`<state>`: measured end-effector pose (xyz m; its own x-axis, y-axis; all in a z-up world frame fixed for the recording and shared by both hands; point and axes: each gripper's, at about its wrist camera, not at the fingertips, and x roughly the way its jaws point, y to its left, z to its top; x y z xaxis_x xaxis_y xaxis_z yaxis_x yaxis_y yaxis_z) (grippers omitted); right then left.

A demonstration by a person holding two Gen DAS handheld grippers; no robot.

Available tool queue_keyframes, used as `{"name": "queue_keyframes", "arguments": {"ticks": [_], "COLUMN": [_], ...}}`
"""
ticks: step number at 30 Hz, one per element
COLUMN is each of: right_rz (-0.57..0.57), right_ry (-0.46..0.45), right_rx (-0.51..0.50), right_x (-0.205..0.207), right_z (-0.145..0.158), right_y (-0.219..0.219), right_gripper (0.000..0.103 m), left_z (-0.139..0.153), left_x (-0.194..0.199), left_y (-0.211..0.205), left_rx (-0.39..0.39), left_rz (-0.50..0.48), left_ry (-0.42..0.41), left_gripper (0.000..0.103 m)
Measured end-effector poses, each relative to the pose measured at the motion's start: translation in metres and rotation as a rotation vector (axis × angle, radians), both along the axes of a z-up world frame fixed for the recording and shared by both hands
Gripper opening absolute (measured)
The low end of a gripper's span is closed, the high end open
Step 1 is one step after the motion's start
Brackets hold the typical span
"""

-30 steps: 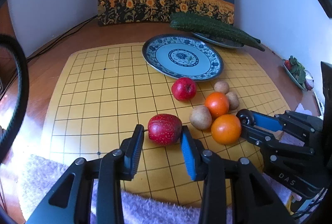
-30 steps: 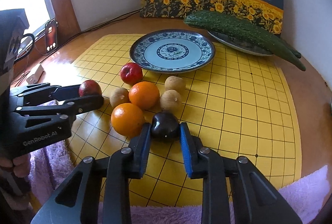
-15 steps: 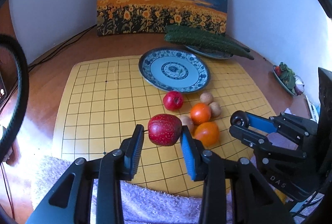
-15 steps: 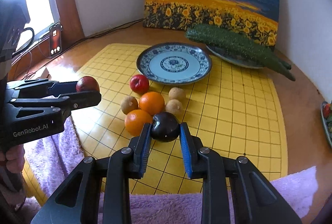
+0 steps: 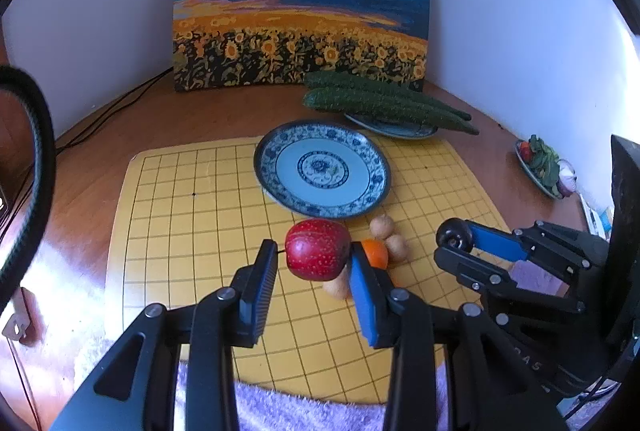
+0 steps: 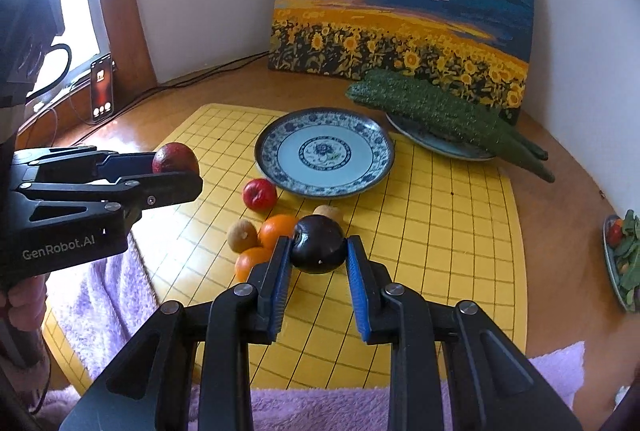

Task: Organize fruits
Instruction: 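Carry the red apple and dark plum over the blue-and-white plate with both grippers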

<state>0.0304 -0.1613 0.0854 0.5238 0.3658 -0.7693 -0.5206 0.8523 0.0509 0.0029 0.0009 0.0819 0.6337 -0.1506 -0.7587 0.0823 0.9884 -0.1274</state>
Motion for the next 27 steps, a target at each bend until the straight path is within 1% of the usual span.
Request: {"name": "queue_keyframes", "arguments": {"ticks": [7, 14, 22, 27], "right_rz": [-0.018, -0.021, -0.027, -0.013], "right_ry": [0.007, 0.026, 0.048, 0.061], "right_rx": [0.009, 0.025, 0.041, 0.021], "right_x": [0.021, 0.045, 0.079, 0.100], "right_z": [0.007, 0.008, -0.005, -0.018], "right_y": [0.000, 0.004, 0.010, 0.017], "right_gripper": [0.028, 0.028, 0.028, 0.028], "left_z": [0.004, 0.001, -0.017, -0.033], "left_x": [0.022, 0.049, 0.088, 0.113], "left_y": [-0.003, -0.005, -0.007, -0.007], "left_rx": [0.005, 0.005, 0.011, 0.012], "left_rz": [-0.004, -0.011, -0.020, -0.030], "left_ry": [-0.002, 0.003, 0.023, 0.050], "left_gripper": [0.037, 0.037, 0.037, 0.037]}}
